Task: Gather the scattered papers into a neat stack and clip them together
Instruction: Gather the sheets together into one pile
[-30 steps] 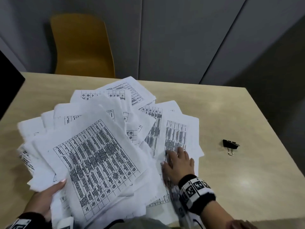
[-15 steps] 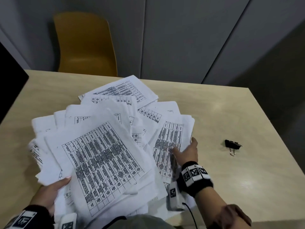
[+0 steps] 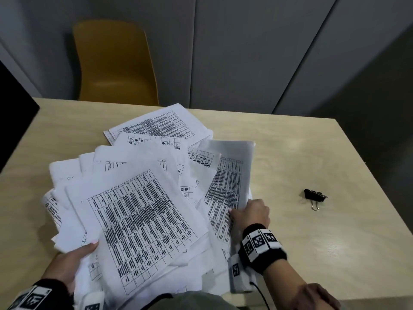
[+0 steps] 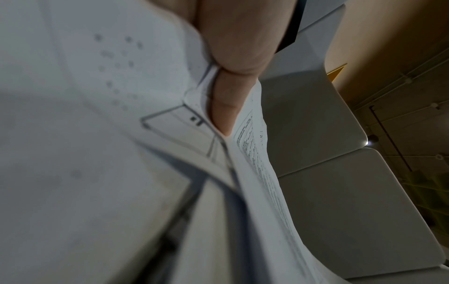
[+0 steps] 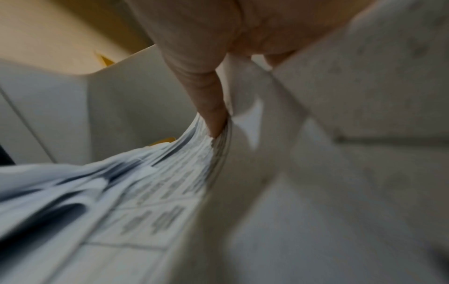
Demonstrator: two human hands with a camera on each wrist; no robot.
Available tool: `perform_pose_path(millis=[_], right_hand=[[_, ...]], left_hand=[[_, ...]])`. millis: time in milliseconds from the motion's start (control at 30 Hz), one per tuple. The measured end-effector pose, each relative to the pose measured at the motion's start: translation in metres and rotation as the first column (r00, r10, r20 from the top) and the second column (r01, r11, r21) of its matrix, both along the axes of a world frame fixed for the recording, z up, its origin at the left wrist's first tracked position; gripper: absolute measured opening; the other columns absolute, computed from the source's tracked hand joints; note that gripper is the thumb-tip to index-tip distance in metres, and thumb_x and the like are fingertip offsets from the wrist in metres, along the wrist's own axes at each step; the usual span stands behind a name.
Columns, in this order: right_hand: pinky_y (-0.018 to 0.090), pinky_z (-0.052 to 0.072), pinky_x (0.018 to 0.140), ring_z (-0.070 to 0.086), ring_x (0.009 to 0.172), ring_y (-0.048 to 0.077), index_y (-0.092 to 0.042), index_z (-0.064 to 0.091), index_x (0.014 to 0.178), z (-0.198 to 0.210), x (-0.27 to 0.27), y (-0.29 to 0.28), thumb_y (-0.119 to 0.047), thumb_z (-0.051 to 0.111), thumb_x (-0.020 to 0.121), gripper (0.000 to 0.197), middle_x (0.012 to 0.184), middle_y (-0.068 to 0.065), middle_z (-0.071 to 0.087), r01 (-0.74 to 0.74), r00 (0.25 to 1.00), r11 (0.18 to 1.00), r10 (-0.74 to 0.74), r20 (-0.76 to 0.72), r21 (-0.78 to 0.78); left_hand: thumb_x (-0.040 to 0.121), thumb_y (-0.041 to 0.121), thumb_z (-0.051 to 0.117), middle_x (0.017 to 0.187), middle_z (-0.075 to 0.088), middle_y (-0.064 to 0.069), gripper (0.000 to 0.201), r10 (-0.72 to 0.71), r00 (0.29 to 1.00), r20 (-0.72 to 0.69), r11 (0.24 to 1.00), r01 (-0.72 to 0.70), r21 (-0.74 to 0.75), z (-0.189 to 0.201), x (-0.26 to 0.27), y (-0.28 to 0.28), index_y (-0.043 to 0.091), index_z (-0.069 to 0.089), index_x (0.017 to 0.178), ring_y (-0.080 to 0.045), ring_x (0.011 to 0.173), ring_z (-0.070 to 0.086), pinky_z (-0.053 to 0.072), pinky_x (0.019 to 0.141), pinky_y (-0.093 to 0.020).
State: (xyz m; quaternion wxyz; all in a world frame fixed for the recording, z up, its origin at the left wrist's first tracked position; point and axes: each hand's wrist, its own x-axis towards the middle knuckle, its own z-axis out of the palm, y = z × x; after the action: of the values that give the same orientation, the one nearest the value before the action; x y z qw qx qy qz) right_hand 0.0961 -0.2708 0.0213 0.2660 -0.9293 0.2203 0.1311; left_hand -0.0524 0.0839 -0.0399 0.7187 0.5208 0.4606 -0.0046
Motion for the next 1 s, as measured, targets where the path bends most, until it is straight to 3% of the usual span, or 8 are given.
perform_pose_path(millis=[100,267,433,633,767,833,900,1000], right_hand=[[0.039,0.041,0.096,0.04,0.112,0.03,-0.005,0.06,0.108,0.007,0.004,-0.003,-0.032,0.069,0.079,0.04,0.122,0.008,0.041,-0.125,0.992,0.985,0.122,-0.03,-0.119],[0.026,0.046,0.089,0.045,0.072,0.017,-0.006,0.051,0.119,0.009,0.001,0.002,-0.016,0.071,0.08,0.045,0.116,0.009,0.039,-0.116,0.993,0.99,0.113,0.041,0.083],[0.018,0.049,0.061,0.054,0.07,0.017,-0.014,0.037,0.127,0.005,-0.011,0.001,-0.008,0.073,0.077,0.062,0.106,0.009,0.061,0.065,0.992,0.93,-0.1,0.078,0.362],[0.038,0.058,0.068,0.066,0.075,0.03,-0.004,0.058,0.108,-0.011,-0.005,-0.007,-0.022,0.066,0.083,0.032,0.084,0.014,0.068,0.135,0.989,0.938,-0.146,0.01,0.32],[0.029,0.052,0.063,0.062,0.068,0.019,-0.009,0.054,0.109,-0.007,-0.002,-0.028,-0.014,0.072,0.078,0.036,0.081,0.005,0.065,0.195,0.975,0.833,-0.221,-0.012,0.518],[0.023,0.048,0.06,0.059,0.069,0.017,-0.01,0.053,0.105,-0.005,-0.002,-0.032,-0.007,0.077,0.073,0.04,0.077,0.0,0.062,0.152,0.988,0.808,-0.124,-0.089,0.569],[0.024,0.048,0.059,0.059,0.071,0.022,-0.005,0.055,0.1,-0.007,-0.002,-0.033,-0.008,0.077,0.073,0.035,0.076,0.004,0.062,0.108,0.994,0.864,-0.079,-0.079,0.492],[0.03,0.05,0.062,0.062,0.07,0.027,0.0,0.062,0.097,-0.006,0.003,-0.037,-0.016,0.073,0.077,0.028,0.077,0.011,0.065,0.164,0.977,0.925,-0.2,0.071,0.342]], left_hand=[[0.081,0.0,0.06,0.075,0.074,-0.006,0.025,0.003,1.0,-0.004,1.0,-0.003,0.009,-0.004,0.001,0.003,-0.001,0.061,0.106,-0.027,0.086,0.061,0.04,0.096,-0.051],[0.082,0.0,0.059,0.072,0.074,-0.004,0.02,-0.006,1.0,0.01,1.0,0.006,0.014,0.0,0.001,0.0,-0.001,0.062,0.102,-0.024,0.064,0.07,0.055,0.076,-0.044],[0.046,0.024,0.086,0.099,0.071,-0.015,0.077,0.039,0.999,0.018,0.999,-0.038,-0.032,-0.012,-0.004,0.009,-0.002,0.061,0.113,-0.035,0.103,0.062,0.035,0.102,-0.058],[0.064,0.009,0.07,0.099,0.07,-0.016,0.055,0.022,1.0,0.02,0.998,-0.021,-0.061,0.001,0.0,-0.003,-0.005,0.058,0.116,-0.037,0.105,0.059,0.034,0.103,-0.061],[0.078,0.001,0.064,0.083,0.074,-0.011,0.029,0.038,0.999,0.005,0.999,-0.037,-0.013,0.006,-0.001,-0.007,-0.006,0.062,0.106,-0.025,0.077,0.066,0.041,0.098,-0.055],[0.08,0.0,0.063,0.071,0.074,-0.004,0.027,0.038,0.999,0.022,0.999,-0.039,0.036,0.013,0.0,-0.014,-0.008,0.061,0.106,-0.019,0.062,0.067,0.049,0.088,-0.045],[0.082,-0.003,0.059,0.058,0.071,0.003,0.014,0.029,0.999,0.033,0.997,-0.032,0.065,0.023,0.003,-0.019,-0.006,0.061,0.096,-0.014,0.049,0.066,0.057,0.061,-0.029],[0.085,-0.005,0.056,0.044,0.063,0.008,0.005,0.051,0.997,0.061,0.996,-0.055,0.071,0.042,0.005,-0.031,-0.001,0.059,0.084,-0.004,0.037,0.059,0.046,0.035,-0.016]])
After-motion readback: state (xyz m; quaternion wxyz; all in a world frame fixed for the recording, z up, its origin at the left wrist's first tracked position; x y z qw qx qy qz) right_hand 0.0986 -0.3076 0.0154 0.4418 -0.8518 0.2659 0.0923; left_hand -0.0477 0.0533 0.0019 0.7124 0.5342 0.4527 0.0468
